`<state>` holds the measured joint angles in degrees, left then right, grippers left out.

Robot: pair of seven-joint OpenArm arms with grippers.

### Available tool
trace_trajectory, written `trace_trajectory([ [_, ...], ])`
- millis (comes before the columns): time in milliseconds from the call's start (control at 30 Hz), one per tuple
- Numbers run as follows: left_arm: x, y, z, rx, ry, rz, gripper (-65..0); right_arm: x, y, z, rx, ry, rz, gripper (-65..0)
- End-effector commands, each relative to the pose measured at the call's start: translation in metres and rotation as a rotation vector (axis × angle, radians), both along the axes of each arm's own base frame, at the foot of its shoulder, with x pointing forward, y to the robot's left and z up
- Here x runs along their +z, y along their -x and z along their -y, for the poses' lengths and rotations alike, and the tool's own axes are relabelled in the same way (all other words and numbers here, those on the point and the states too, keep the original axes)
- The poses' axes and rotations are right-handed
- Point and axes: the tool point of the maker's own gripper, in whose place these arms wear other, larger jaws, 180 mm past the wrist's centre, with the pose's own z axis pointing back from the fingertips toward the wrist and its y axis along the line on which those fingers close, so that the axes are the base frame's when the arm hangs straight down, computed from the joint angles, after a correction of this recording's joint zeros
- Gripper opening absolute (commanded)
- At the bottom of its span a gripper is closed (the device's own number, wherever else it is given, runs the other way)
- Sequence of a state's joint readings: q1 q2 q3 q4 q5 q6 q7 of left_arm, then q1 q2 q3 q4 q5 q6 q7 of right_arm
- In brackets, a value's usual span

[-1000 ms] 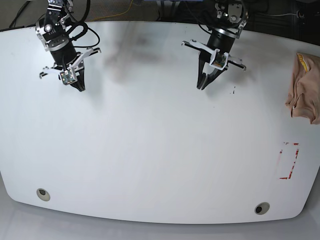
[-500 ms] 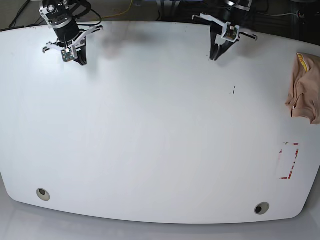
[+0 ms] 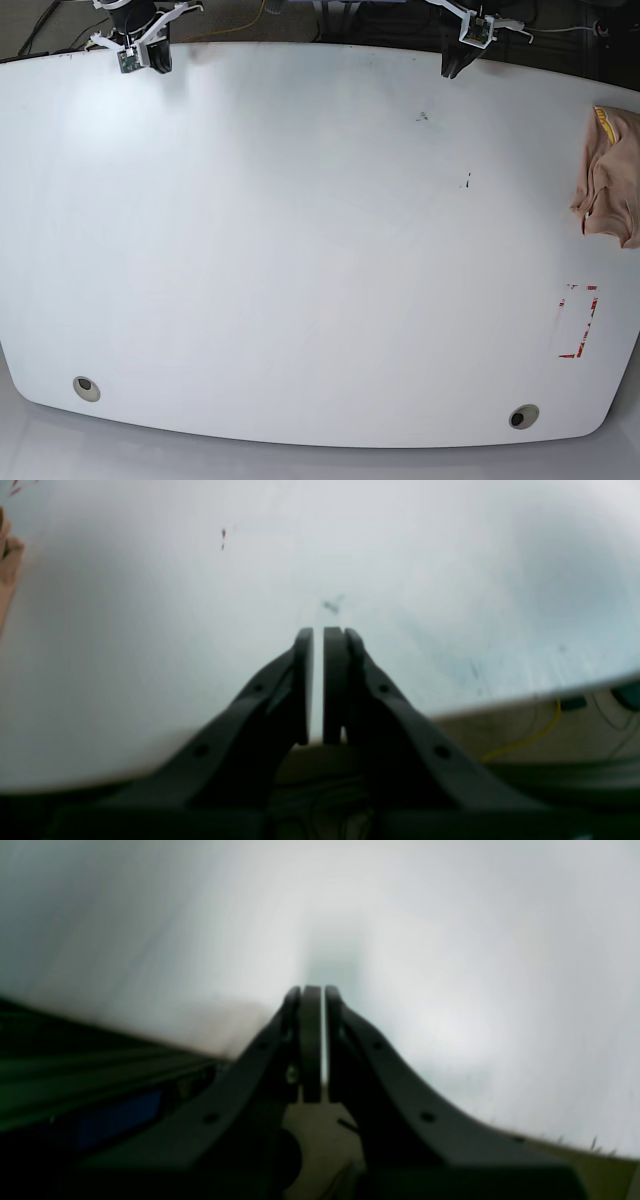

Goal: Layout the t-shirt on the table in an organized manner, then fold the t-shirt properly

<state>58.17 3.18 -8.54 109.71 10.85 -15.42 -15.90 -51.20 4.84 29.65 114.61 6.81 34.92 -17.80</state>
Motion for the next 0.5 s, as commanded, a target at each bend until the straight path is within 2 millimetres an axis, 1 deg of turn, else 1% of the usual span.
trace_trajectory([
  [0, 0.004, 0.014, -0.004, 0.009, -0.001, -0.015, -62.4, 0.004, 0.015, -0.006, -0.027, -0.031, -0.007, -63.7],
  [133, 0.0, 0.032, -0.011, 0.019, -0.02, -0.068, -62.4, 0.001, 0.043, -0.012, -0.064, -0.071, -0.07, -63.7],
  [167, 0.0, 0.035, -0.012, 0.02, -0.022, -0.074, -62.4, 0.001, 0.048, -0.012, -0.067, -0.074, -0.08, -63.7],
  [300, -0.007, 0.052, -0.014, 0.024, -0.025, -0.127, -62.4, 0.0, 0.075, -0.014, -0.08, -0.089, -0.148, -63.7],
  [400, -0.012, 0.059, -0.014, 0.026, -0.024, -0.153, -62.4, -0.001, 0.091, -0.015, -0.082, -0.09, -0.19, -63.7],
  [467, -0.018, 0.068, -0.015, 0.029, -0.022, -0.182, -62.4, -0.002, 0.098, -0.015, -0.084, -0.089, -0.212, -63.7],
])
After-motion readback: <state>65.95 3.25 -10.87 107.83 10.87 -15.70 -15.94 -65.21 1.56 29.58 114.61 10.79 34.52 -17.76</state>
